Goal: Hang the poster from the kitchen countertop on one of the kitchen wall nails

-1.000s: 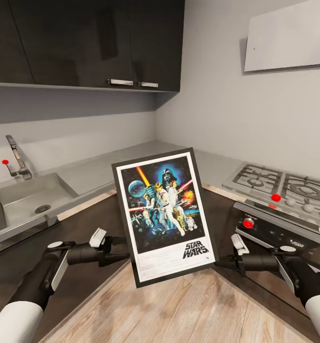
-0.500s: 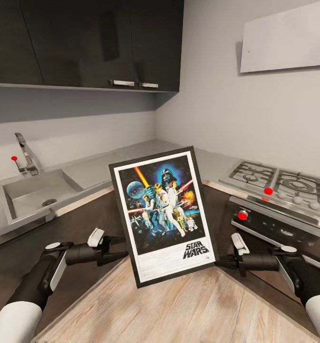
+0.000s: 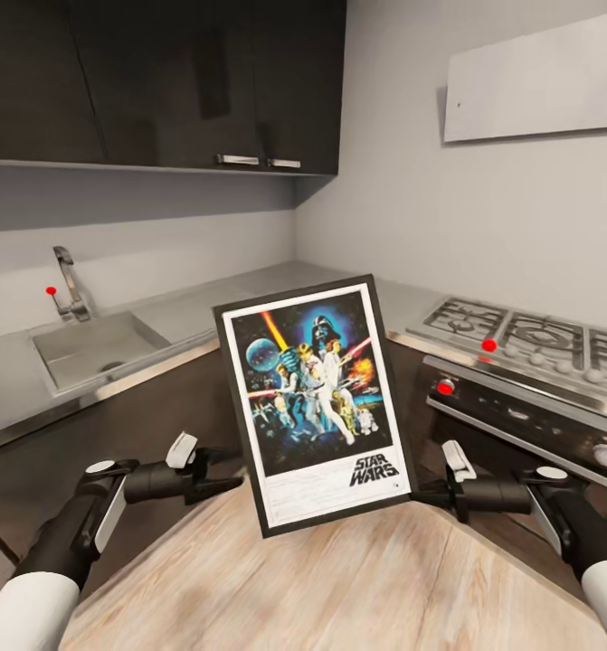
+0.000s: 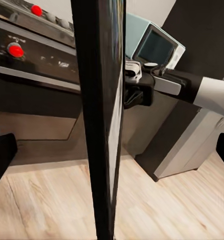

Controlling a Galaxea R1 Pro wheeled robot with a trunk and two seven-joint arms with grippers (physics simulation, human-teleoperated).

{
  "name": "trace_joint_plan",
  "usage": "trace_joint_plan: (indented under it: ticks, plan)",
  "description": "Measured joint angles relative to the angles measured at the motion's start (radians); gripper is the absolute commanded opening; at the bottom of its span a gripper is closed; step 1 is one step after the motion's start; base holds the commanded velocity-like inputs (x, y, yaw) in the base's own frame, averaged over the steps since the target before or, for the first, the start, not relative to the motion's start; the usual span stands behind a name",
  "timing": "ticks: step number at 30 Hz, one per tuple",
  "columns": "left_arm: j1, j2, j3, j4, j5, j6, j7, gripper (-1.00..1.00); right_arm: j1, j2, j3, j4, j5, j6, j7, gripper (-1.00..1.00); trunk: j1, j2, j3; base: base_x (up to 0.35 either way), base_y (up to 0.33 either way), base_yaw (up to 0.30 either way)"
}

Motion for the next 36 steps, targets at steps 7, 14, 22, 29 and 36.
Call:
trace_joint_plan:
  ticks: [7,14,22,29,36]
  plan:
    - [0.000,-0.001,0.010,0.072,0.001,-0.034,0.004,1.00,0.002,-0.003,-0.067,0.002,0.002,-0.002,-0.002,-1.00,0.000,0.000,0.000,-0.320,0.000,0.000]
    - [0.000,0.003,0.195,0.347,0.003,-0.216,0.005,1.00,0.004,-0.009,-0.092,0.002,0.003,-0.004,-0.003,-1.00,-0.001,0.000,0.000,-0.096,0.000,0.000]
    - [0.000,0.033,0.381,0.769,-0.007,-0.440,0.185,1.00,0.006,-0.010,-0.125,0.001,0.005,-0.004,-0.004,-1.00,-0.001,0.000,0.000,-0.007,0.000,0.000]
    - [0.021,0.040,0.395,0.921,-0.010,-0.526,0.328,1.00,0.007,-0.010,-0.197,0.000,0.005,-0.005,-0.004,-1.00,-0.001,0.000,0.000,0.000,0.000,0.000]
    - [0.070,0.049,0.397,0.943,-0.010,-0.543,0.349,1.00,0.010,-0.003,-0.233,0.002,0.004,-0.005,-0.055,-1.00,-0.001,0.000,0.000,0.000,0.000,0.000]
